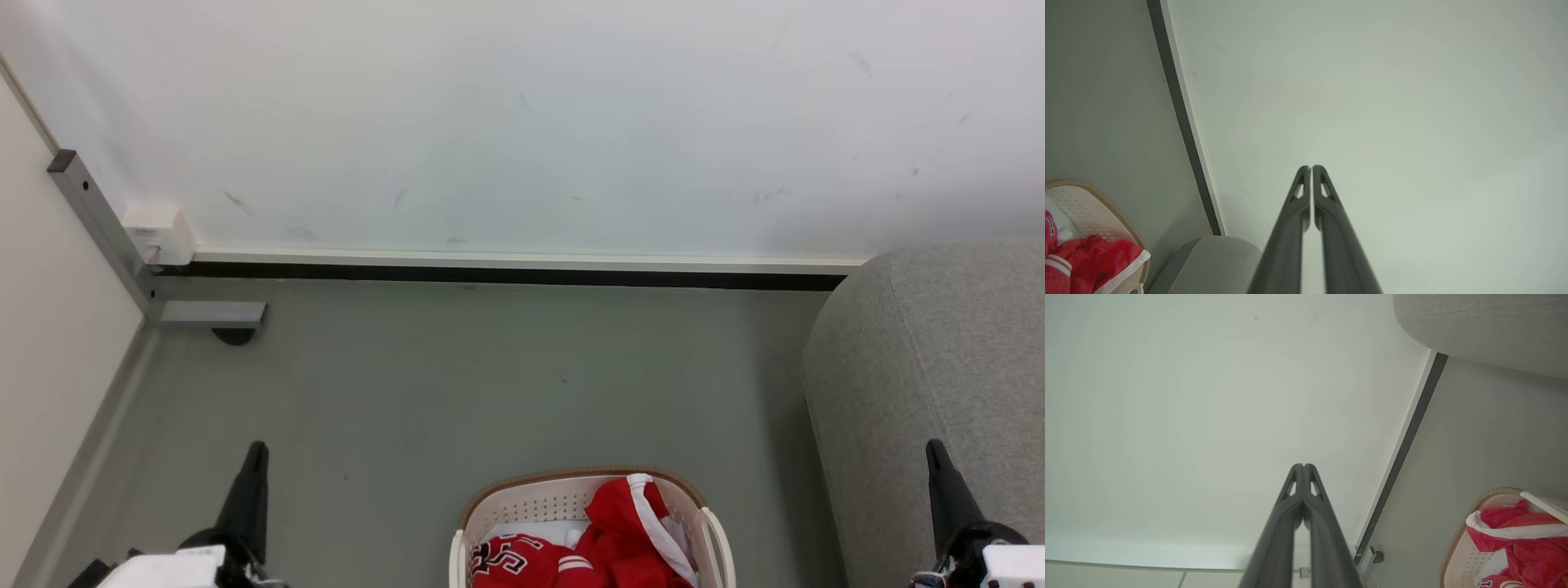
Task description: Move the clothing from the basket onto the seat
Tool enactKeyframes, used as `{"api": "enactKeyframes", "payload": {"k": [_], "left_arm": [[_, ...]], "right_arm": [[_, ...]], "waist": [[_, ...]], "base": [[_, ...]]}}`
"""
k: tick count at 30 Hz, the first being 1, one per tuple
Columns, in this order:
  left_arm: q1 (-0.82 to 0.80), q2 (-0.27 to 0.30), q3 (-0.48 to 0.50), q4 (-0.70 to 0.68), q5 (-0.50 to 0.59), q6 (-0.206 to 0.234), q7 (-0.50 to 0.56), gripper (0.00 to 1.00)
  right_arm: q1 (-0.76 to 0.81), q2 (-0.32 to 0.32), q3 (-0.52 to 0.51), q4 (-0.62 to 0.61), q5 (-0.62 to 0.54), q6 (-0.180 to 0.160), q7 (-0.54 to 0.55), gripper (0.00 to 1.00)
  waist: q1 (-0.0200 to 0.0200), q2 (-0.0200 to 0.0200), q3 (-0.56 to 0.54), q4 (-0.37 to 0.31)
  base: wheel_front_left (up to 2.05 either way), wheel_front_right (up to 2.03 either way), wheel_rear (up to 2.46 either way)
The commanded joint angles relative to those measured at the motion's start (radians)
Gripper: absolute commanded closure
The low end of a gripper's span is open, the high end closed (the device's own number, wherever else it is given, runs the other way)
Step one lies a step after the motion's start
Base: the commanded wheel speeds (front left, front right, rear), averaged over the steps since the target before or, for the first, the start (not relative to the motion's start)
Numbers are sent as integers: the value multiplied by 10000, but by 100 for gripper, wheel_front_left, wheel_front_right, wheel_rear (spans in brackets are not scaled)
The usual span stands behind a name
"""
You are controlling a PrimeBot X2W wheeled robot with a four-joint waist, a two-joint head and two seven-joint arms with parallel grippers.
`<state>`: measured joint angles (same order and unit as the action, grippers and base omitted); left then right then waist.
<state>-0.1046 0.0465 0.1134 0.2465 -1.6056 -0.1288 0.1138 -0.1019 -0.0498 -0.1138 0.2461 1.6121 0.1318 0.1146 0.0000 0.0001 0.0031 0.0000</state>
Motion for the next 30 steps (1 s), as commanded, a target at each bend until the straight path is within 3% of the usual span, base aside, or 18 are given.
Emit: {"api": "enactKeyframes", "payload": {"k": [1,9,15,30], "left_arm": [[10,-6,-2,24,4,2,-8,0],[62,-39,-159,-12,79,4,-343,0],[8,-26,-208,-270,888,1,-637,0],[67,-9,-309,-778,4482,84,-1283,0]], "right_arm": [[12,2,6,27,1,0,-4,0],[42,26,287,-3,254,-1,-275,0],[-39,19,445,-255,98,-2,-613,0],[-128,-165,1235,-706,-3897,-4,-1290,0]], "waist": [[0,-1,0,0],[0,-1,8,16],[0,-1,11,47],[0,-1,14,39]], "base": [[0,0,0],[0,0,0],[0,0,0],[0,0,0]]}}
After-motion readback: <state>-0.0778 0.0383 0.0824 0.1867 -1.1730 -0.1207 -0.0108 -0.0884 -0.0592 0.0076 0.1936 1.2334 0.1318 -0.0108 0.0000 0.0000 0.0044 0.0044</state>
